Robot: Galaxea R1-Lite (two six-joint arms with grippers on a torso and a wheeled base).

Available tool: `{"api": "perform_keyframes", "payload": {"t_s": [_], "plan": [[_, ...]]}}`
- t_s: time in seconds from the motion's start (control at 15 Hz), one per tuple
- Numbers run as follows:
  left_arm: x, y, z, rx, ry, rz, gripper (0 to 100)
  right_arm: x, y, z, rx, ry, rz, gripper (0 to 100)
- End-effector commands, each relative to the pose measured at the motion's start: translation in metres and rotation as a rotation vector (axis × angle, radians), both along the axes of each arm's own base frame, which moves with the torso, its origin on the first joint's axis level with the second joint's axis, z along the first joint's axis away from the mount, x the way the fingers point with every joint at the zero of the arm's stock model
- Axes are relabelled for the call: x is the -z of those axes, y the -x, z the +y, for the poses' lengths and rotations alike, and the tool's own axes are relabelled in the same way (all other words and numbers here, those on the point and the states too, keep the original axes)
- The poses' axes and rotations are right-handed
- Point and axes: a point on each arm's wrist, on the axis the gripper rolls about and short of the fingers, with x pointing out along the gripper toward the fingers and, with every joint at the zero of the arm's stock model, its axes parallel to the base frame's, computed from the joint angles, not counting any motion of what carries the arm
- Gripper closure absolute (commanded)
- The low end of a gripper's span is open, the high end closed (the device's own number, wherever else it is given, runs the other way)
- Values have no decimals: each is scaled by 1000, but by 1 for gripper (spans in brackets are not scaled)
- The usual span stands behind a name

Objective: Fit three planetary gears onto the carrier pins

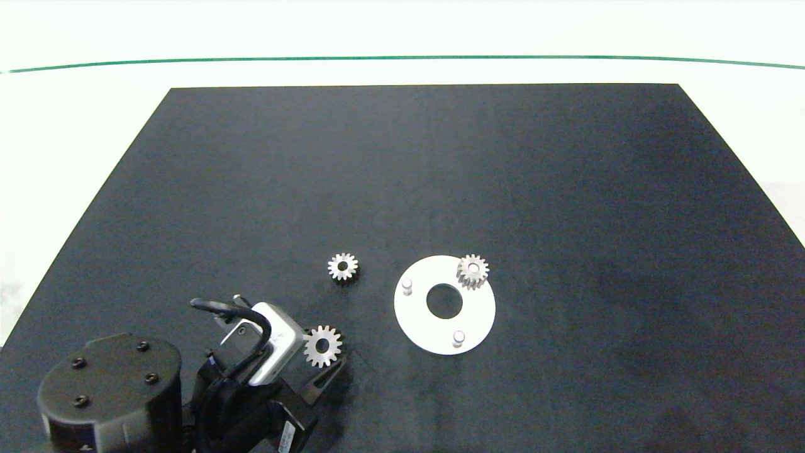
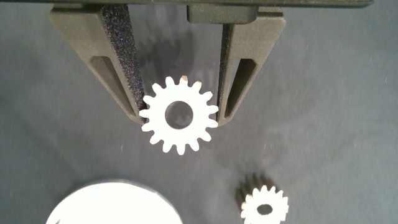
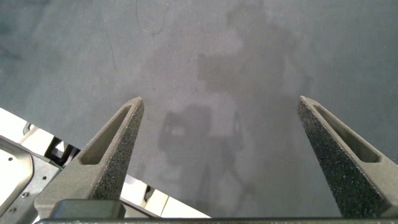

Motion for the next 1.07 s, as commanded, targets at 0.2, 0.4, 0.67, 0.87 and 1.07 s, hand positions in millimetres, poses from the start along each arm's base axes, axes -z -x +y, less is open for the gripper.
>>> {"api": "perform_keyframes", "payload": {"t_s": [0.2, 0.4, 0.67, 0.87, 1.07], "plan": [[2, 1, -39, 80, -44, 10, 100, -1, 2, -1, -2, -4, -9, 0], [-11, 2, -45, 81, -69, 22, 100, -1, 5, -2, -15, 3, -20, 0], [-32, 3, -56, 111, -95, 43, 100, -3, 6, -3, -28, -10, -29, 0], [-35, 3, -62, 118, -107, 47, 100, -3, 7, -3, -31, -12, -35, 0], [-35, 3, -71, 137, -147, 74, 100, -9, 13, -7, -34, -22, -69, 0]]}}
